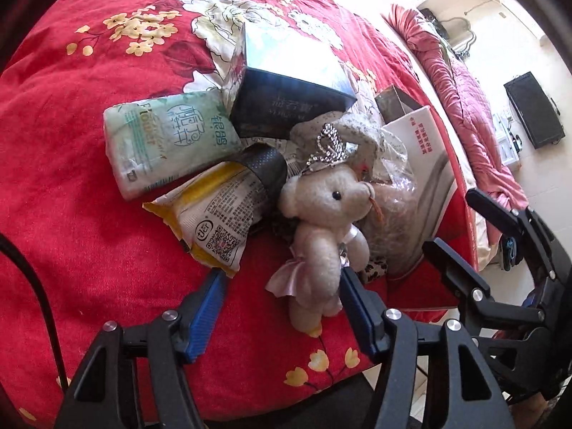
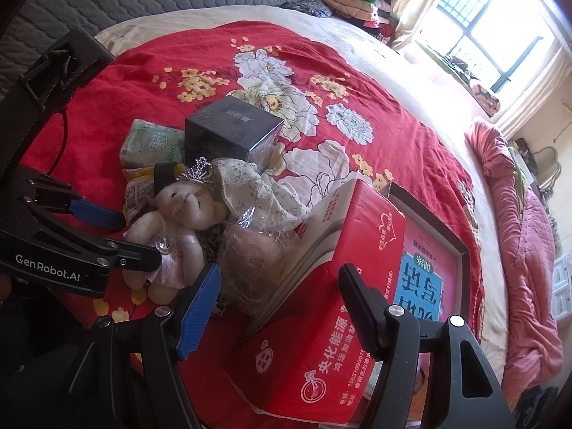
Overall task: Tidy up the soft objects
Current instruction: 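Close the left tool on the plush bear while the right tool grasps the clear bag with pink ball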
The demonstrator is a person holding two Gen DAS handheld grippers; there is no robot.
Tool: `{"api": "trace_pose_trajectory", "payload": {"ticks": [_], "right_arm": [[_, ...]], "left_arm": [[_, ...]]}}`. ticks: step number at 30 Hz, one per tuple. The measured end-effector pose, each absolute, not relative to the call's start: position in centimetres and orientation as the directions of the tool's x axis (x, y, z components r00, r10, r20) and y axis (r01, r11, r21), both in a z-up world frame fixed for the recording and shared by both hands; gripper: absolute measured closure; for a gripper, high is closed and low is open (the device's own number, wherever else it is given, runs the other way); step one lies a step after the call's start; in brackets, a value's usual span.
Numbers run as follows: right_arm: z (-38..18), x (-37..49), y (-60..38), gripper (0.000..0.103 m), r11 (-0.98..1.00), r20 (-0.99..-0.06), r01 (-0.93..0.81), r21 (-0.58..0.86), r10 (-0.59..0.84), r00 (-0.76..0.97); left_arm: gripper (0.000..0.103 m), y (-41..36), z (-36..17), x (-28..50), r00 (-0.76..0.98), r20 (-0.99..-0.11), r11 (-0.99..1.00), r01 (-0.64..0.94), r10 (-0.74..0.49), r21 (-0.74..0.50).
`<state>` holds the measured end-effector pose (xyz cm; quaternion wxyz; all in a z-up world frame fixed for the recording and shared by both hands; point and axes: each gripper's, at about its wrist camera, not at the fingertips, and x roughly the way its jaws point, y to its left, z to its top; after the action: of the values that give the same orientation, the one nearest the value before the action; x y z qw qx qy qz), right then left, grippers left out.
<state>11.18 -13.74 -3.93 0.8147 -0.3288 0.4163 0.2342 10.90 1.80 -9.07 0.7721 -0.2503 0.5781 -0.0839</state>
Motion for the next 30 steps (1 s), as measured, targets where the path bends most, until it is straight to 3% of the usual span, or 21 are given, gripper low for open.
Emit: {"api": "trace_pose_trajectory", "payload": {"ticks": [10,11,14,30], "right_arm": [[-3.9,11.5,-13.4,0.033,0.664,-0.839,-0.67,-0.332,0.117,0.532],[-3.9,11.5,-13.3,0.033,0.661,-0.839,-0.671,-0.336,0.113,0.532],[-3.9,11.7,-13.2,0.033,0.657,-0.842,-0.673,-0.339,0.107,0.529],[-4.1,11.5,-12.1,0.033,0.637,-0.86,-0.698,-0.327,0.107,0.499]], "left_arm": [[0.042,1.3,-8.7,11.7,0.306,-0.871,0.888,-0.136,-0.384,-0.44],[0.049,1.1,-8.7,11.7,0.308,-0.874,0.894,-0.128,-0.376,-0.429],[0.089,0.7,-9.1,11.6,0.301,-0.852,0.873,-0.107,-0.428,-0.476],[0.092,2.9,-5.6,9.1,0.369,-0.792,0.85,-0.013,-0.485,-0.527]]}}
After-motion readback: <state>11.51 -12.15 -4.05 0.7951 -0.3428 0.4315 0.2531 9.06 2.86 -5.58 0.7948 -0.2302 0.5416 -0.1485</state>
